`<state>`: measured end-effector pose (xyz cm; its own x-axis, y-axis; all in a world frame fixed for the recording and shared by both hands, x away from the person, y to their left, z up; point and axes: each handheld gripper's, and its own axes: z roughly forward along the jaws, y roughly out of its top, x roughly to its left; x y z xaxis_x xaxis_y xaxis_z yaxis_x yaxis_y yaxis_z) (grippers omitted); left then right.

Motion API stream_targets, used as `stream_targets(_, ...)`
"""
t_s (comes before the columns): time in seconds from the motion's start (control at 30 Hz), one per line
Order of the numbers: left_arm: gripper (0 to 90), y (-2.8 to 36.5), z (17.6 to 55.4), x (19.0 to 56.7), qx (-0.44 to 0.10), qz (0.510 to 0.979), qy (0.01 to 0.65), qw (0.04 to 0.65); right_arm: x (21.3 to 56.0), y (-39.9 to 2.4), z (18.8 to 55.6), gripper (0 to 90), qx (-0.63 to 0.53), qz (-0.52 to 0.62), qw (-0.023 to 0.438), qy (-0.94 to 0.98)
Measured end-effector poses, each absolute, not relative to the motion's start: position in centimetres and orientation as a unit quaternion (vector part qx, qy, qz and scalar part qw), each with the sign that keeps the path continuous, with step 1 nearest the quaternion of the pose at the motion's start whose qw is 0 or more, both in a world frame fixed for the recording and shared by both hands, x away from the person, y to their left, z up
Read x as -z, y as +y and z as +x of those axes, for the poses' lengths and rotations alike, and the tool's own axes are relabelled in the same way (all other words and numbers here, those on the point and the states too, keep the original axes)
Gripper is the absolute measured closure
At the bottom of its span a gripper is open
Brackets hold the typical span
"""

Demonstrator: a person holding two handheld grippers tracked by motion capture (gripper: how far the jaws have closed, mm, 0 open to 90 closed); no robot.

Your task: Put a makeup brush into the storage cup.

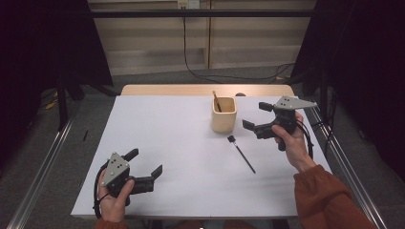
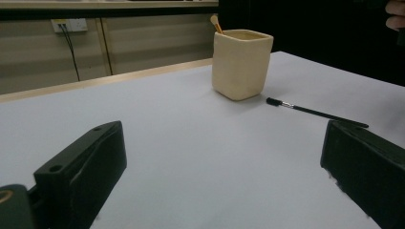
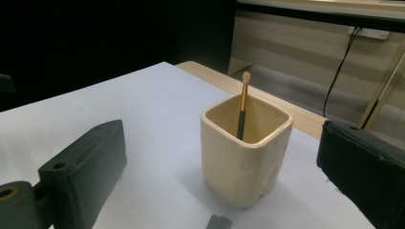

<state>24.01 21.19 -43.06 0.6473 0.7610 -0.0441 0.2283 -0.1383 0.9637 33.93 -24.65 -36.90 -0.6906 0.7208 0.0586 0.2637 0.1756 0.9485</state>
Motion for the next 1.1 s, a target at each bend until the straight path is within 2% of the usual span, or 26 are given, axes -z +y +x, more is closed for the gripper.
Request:
stream_targets(0.47, 1.6, 21.2, 24.0, 43.1, -0.237, 0.718, 0.344, 0.557, 36.9, -24.3, 34.6, 1.2, -0.524, 0.343, 0.204, 0.753)
stream_targets(0.6, 1.6, 21.1, 24.0, 43.1, -0.236, 0.719, 0.344, 0.556, 37.2, -24.2, 34.7, 3.2, -0.491, 0.351, 0.166, 0.78)
stream_targets(0.93, 1.6, 21.1, 24.1, 43.1, -0.234, 0.721, 0.344, 0.554, 37.8, -23.8, 35.8, 12.4, -0.426, 0.368, 0.12, 0.818)
stream_targets(1.1, 1.7, 21.1, 24.1, 43.2, -0.234, 0.72, 0.345, 0.555, 38.3, -23.5, 36.4, 13.2, -0.412, 0.372, 0.093, 0.827)
